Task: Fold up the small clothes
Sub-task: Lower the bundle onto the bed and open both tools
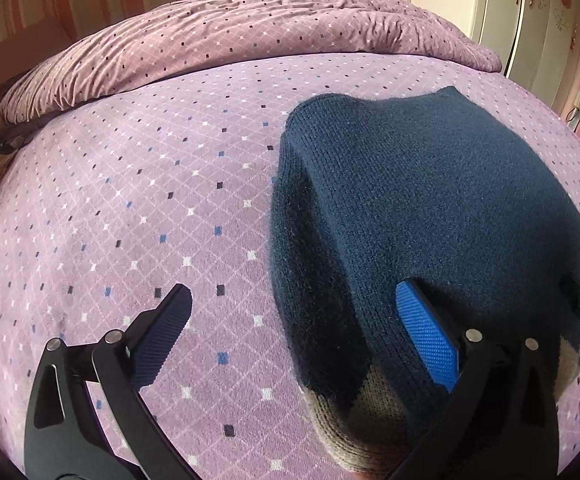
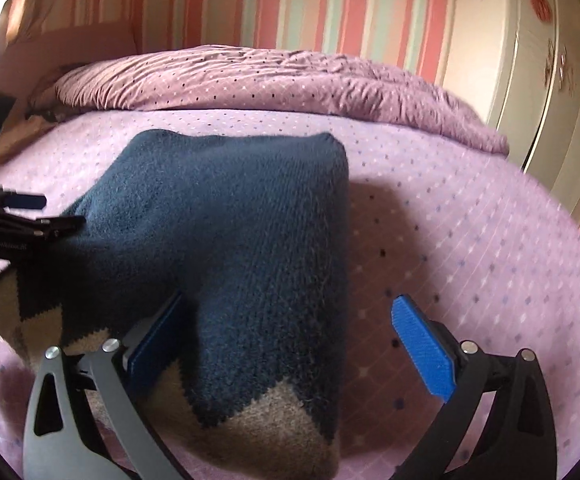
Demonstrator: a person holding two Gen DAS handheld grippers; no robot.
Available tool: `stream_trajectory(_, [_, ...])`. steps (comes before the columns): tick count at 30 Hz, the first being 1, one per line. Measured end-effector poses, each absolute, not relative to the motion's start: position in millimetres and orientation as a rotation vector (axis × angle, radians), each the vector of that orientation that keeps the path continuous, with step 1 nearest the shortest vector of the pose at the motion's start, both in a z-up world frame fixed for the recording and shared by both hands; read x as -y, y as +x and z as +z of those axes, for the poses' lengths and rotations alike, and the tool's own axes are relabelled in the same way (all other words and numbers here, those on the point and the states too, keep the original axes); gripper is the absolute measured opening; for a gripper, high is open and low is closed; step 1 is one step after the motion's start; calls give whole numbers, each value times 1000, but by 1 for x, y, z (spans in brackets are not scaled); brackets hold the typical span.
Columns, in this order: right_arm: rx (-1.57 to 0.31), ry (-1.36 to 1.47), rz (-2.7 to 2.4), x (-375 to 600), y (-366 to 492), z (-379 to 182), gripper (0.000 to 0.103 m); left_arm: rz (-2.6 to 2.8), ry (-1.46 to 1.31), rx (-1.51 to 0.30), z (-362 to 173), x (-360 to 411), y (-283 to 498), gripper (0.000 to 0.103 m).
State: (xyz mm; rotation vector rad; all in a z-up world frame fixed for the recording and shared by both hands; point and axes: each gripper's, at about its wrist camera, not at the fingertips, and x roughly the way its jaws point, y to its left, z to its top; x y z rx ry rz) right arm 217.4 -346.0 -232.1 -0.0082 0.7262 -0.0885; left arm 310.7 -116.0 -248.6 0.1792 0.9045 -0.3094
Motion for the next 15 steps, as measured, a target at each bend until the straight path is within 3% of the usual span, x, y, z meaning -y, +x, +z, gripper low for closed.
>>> stream_trajectory(9, [-735,42,-86,352,219,-216,101,-333,85,-950,-236,109,318,100])
stream_trajectory(15, [-683,26,32,325,212,-186,101,-351,32,-897,-196,97,298,100])
